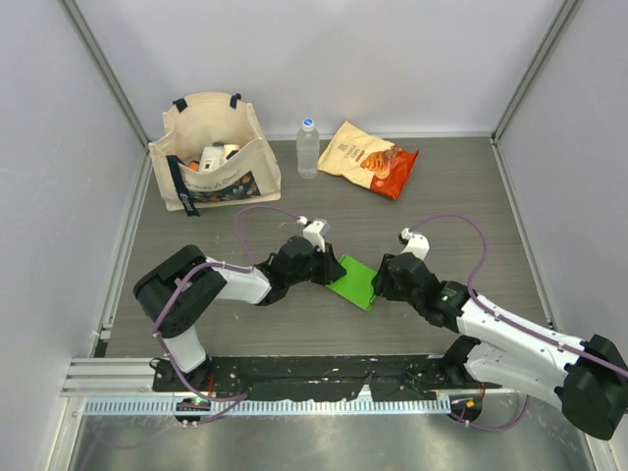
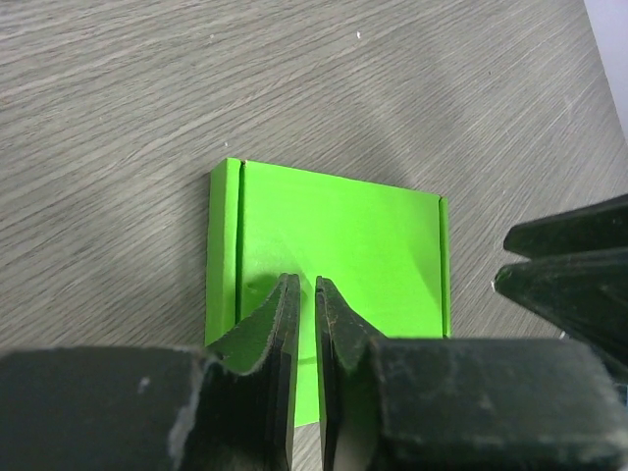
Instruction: Fold the paper box
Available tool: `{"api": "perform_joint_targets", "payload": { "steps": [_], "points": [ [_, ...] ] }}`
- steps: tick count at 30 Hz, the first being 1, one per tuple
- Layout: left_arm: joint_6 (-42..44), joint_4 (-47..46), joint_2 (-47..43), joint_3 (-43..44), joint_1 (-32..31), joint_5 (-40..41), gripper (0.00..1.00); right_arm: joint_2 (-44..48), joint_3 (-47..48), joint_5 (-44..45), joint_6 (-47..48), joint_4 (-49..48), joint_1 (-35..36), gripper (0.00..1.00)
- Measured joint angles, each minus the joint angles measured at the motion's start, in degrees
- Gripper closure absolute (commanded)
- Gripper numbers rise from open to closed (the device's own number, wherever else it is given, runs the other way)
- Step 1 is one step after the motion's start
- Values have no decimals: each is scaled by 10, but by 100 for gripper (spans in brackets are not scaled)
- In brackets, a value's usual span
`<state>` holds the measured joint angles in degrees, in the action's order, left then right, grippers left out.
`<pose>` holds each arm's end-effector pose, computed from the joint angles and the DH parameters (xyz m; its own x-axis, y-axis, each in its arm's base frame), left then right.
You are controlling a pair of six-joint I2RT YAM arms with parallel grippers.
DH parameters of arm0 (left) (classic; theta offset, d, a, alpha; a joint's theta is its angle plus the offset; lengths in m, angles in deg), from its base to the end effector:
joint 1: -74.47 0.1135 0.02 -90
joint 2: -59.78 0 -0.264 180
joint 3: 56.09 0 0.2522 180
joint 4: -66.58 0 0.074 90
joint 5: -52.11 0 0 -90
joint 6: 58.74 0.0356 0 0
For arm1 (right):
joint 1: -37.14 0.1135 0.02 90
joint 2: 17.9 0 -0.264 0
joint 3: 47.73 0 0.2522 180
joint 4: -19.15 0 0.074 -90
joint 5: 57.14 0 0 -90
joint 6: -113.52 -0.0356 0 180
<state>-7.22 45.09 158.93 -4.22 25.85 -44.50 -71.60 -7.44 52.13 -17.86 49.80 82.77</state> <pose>0.2161 -0.2515 0.1413 -0.7316 -0.1047 -0.6737 0.4582 0.6563 -0.5995 0.1387 0.1250 0.1929 -0.7013 0.1754 -0.6909 -0.0604 0.9511 0.3028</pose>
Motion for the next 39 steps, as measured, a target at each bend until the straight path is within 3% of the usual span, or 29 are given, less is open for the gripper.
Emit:
{"api": "perform_joint_targets", "payload": {
  "steps": [10, 18, 22, 25, 31, 35, 39],
  "points": [
    [13, 17, -12, 0, 0, -5, 82, -28, -29, -60, 0, -41, -75, 50],
    [14, 24, -15, 0, 0, -8, 79, -95, -38, -96, -7, -118, -91, 66],
    [15, 36, -27, 0, 0, -8, 67, -96, -43, -103, -10, -137, -94, 75],
    [18, 59, -55, 0, 0, -7, 51, -93, -51, -106, -13, -152, -99, 79],
    [31, 117, -155, 0, 17, -5, 32, -78, -71, -115, -20, -175, -110, 82],
    [31, 147, -185, 2, 59, -9, 29, -67, -83, -122, -23, -184, -118, 83],
    [26, 167, -158, 2, 92, -26, 27, -59, -88, -129, -25, -186, -127, 83]
  ]
}}
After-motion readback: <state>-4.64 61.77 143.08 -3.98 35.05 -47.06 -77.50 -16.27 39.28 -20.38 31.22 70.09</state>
